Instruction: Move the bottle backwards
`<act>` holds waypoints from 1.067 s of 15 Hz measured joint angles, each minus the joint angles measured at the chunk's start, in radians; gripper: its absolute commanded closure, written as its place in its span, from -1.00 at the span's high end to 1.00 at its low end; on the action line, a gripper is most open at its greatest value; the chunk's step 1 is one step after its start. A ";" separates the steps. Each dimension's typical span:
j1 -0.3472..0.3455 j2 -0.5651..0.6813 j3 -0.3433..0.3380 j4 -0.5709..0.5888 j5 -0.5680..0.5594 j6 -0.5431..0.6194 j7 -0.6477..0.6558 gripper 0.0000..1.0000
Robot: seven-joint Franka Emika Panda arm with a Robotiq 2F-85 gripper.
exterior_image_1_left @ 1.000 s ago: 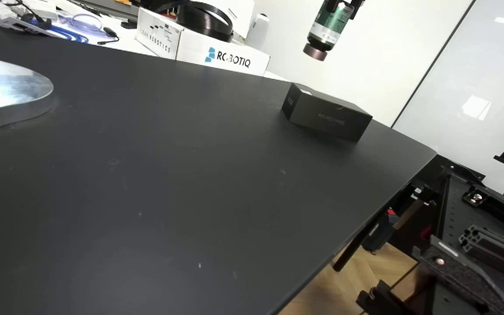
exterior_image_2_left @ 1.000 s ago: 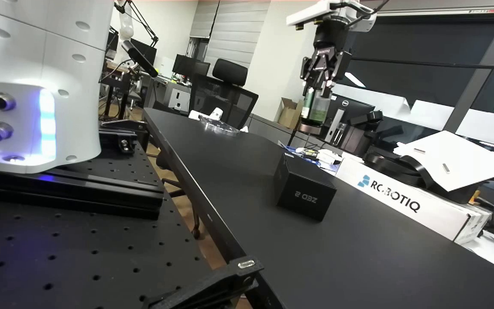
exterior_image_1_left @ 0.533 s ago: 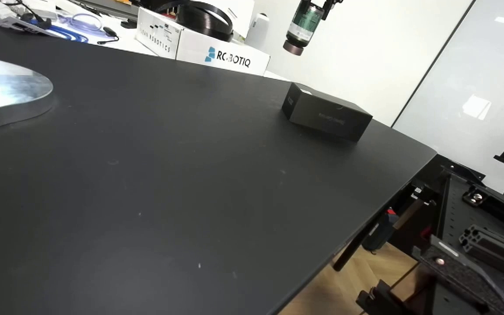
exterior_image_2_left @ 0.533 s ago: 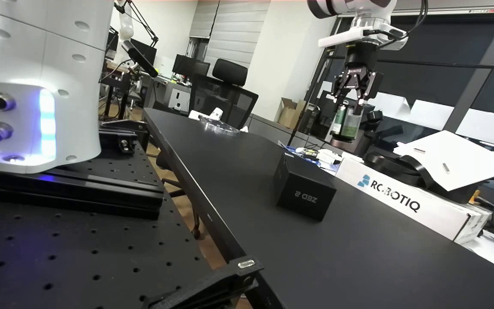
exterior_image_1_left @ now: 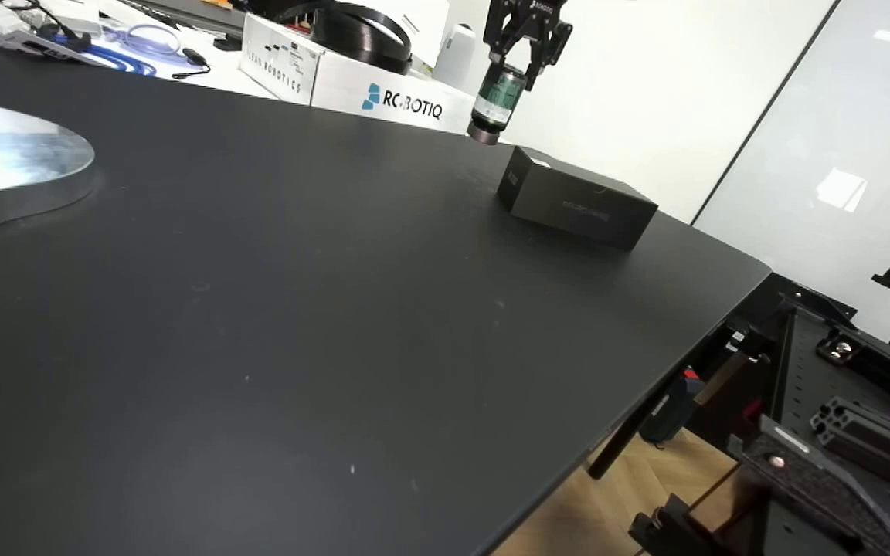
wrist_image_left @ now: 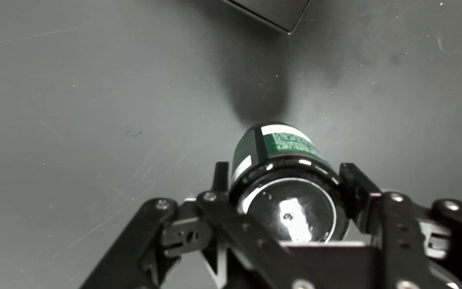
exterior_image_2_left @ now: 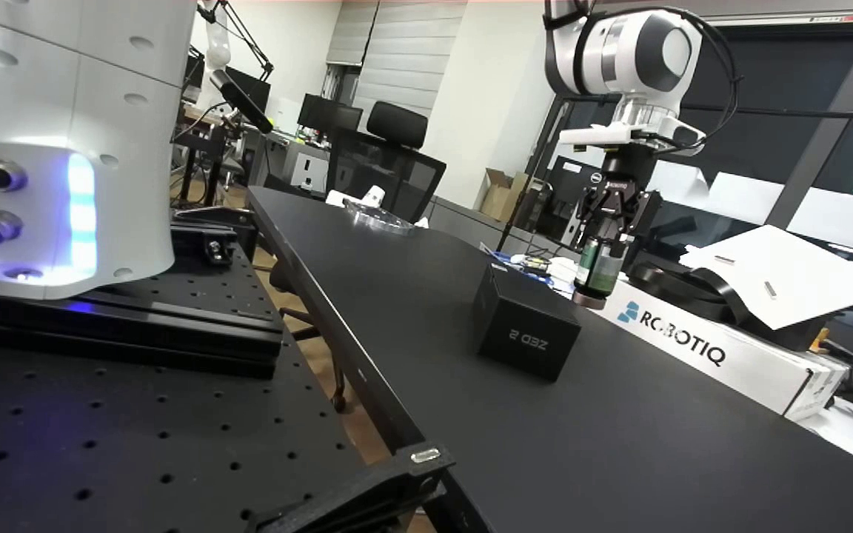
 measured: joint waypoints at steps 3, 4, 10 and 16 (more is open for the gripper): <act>0.009 0.053 0.001 0.026 0.035 0.015 -0.011 -0.13; 0.012 0.064 0.001 0.032 0.044 0.018 -0.013 -0.13; 0.015 0.098 0.000 0.053 0.070 0.024 -0.028 -0.13; 0.015 0.106 0.001 0.063 0.098 0.012 -0.046 1.00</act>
